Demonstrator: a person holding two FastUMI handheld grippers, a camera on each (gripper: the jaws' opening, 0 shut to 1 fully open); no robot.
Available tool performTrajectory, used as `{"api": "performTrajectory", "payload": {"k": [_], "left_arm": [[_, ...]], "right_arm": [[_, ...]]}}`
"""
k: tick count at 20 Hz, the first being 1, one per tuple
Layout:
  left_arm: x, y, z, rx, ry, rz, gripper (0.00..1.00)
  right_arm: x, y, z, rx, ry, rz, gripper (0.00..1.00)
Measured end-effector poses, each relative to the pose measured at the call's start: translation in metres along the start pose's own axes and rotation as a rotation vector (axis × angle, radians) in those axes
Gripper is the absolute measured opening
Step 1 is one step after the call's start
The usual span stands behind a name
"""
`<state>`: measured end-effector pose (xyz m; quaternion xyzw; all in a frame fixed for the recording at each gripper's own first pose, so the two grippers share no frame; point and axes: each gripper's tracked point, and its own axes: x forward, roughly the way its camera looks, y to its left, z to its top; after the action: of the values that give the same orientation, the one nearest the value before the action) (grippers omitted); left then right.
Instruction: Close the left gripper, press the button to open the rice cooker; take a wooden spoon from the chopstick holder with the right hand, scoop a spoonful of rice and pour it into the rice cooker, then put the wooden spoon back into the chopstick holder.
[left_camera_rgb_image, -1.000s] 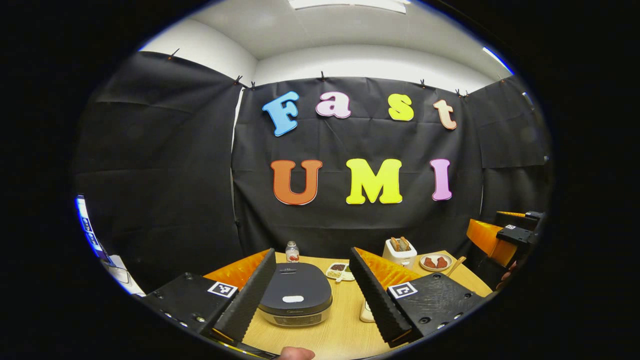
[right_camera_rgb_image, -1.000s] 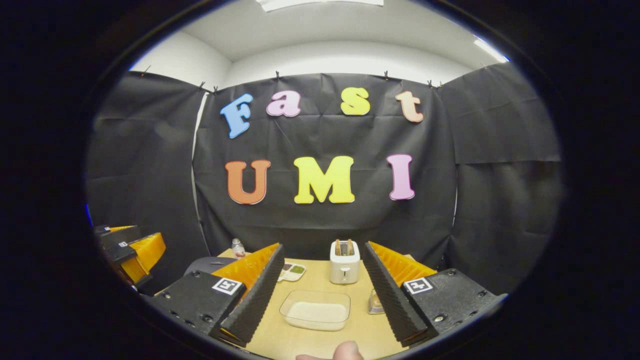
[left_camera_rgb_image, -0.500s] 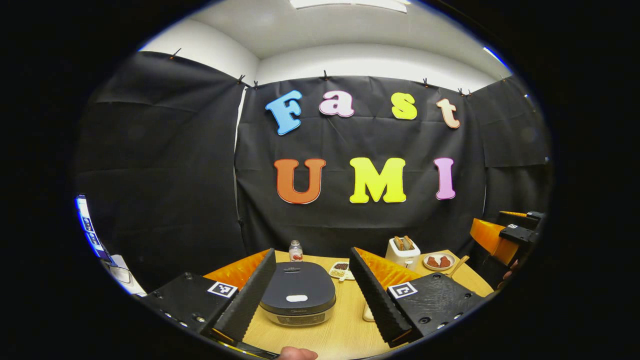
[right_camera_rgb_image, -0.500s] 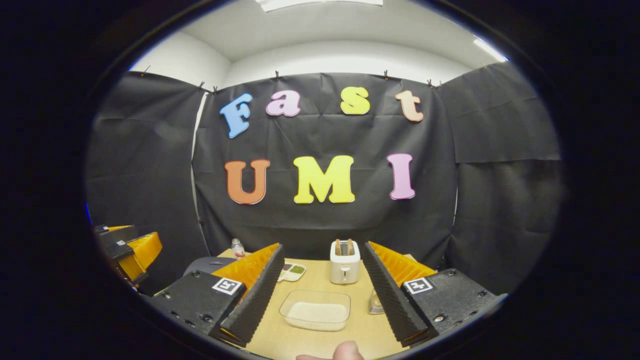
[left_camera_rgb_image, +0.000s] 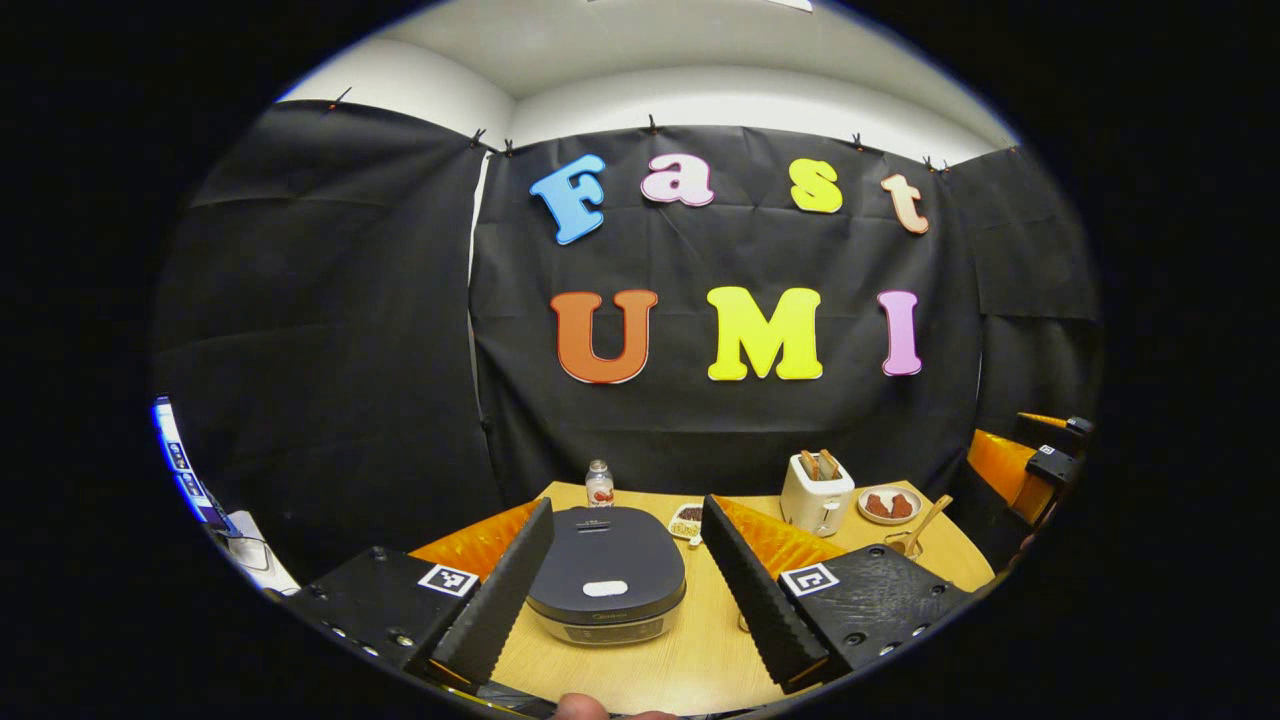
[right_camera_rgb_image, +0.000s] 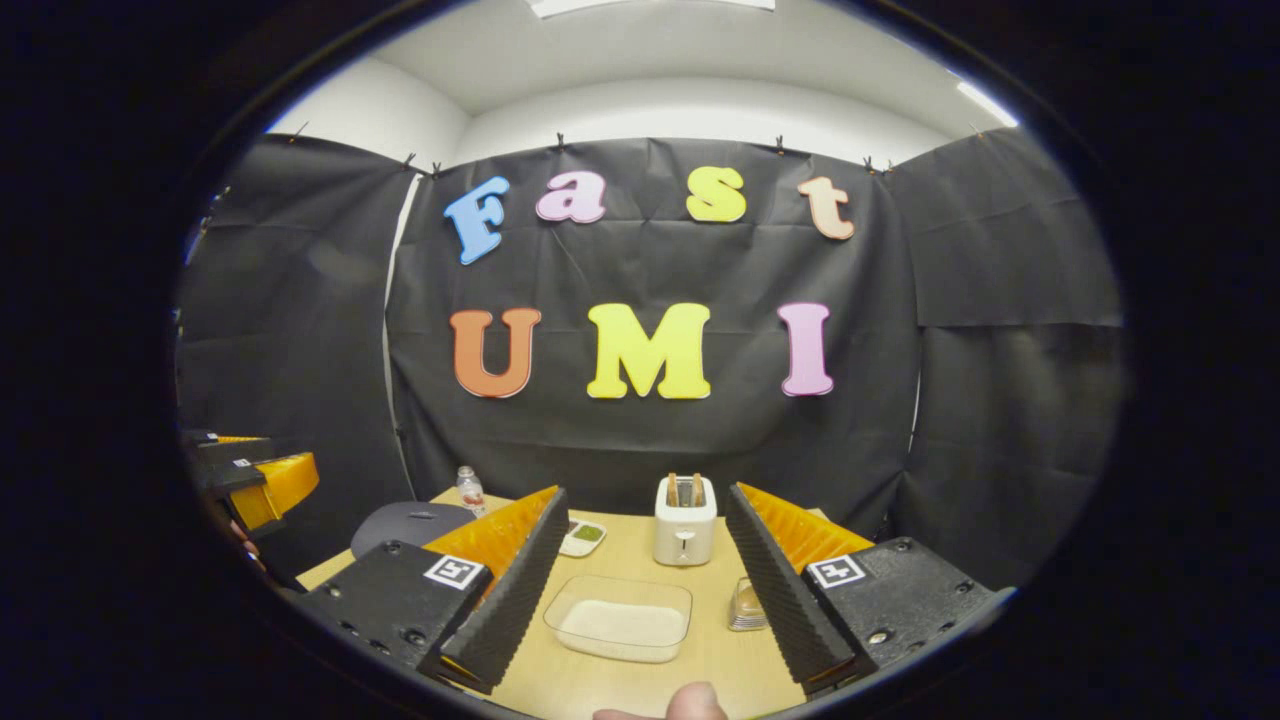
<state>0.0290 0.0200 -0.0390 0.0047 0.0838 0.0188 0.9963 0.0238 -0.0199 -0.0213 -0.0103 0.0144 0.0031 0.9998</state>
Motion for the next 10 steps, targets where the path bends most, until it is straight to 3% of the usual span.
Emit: {"api": "performTrajectory", "payload": {"k": [4, 8, 9, 10], "left_arm": [[0.022, 0.001, -0.035, -0.015, 0.151, -0.002, 0.95], [0.045, -0.01, -0.072, -0.025, 0.307, -0.063, 0.93], [0.05, -0.008, -0.078, -0.029, 0.333, -0.064, 0.76], [0.056, -0.005, -0.084, -0.029, 0.355, -0.062, 0.78]], "right_arm": [[0.018, -0.023, -0.011, 0.023, 0.027, -0.025, 1.0], [0.039, -0.049, -0.017, 0.045, 0.043, -0.052, 1.0], [0.044, -0.055, -0.018, 0.046, 0.047, -0.059, 1.0], [0.049, -0.061, -0.019, 0.046, 0.051, -0.065, 1.0]]}}
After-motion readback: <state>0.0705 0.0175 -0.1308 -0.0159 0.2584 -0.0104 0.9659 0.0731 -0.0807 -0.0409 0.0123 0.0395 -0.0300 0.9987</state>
